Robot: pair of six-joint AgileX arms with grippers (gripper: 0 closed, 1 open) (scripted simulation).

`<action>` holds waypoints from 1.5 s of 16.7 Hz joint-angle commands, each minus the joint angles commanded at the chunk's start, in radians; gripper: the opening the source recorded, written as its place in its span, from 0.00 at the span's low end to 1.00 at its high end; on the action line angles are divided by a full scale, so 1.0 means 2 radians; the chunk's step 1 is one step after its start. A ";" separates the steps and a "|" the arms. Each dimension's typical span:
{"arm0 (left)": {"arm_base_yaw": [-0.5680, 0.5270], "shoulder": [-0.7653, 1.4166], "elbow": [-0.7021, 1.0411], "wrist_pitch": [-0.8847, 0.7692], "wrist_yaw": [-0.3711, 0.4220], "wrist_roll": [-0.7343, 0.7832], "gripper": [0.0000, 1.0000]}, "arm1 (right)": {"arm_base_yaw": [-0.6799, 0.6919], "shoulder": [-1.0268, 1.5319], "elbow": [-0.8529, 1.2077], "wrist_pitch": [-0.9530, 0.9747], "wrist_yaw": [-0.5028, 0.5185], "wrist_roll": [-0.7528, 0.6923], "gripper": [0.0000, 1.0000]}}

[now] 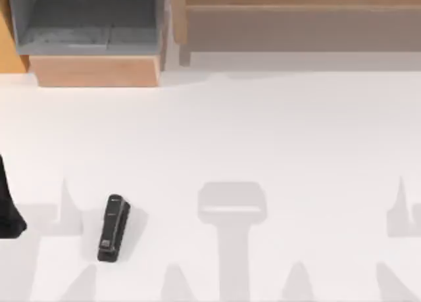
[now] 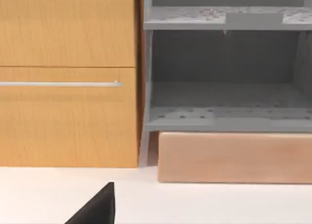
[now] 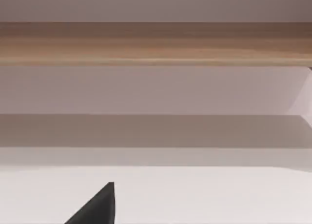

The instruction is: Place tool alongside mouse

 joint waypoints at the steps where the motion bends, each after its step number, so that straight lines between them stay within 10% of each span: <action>1: 0.000 0.000 0.000 0.000 0.000 0.000 1.00 | 0.000 0.000 0.000 0.000 0.000 0.000 1.00; 8: -0.036 0.112 0.091 -0.074 -0.002 -0.028 1.00 | 0.000 0.000 0.000 0.000 0.000 0.000 1.00; 25: -0.225 0.838 0.531 -0.456 0.000 -0.165 1.00 | 0.000 0.000 0.000 0.000 0.000 0.000 1.00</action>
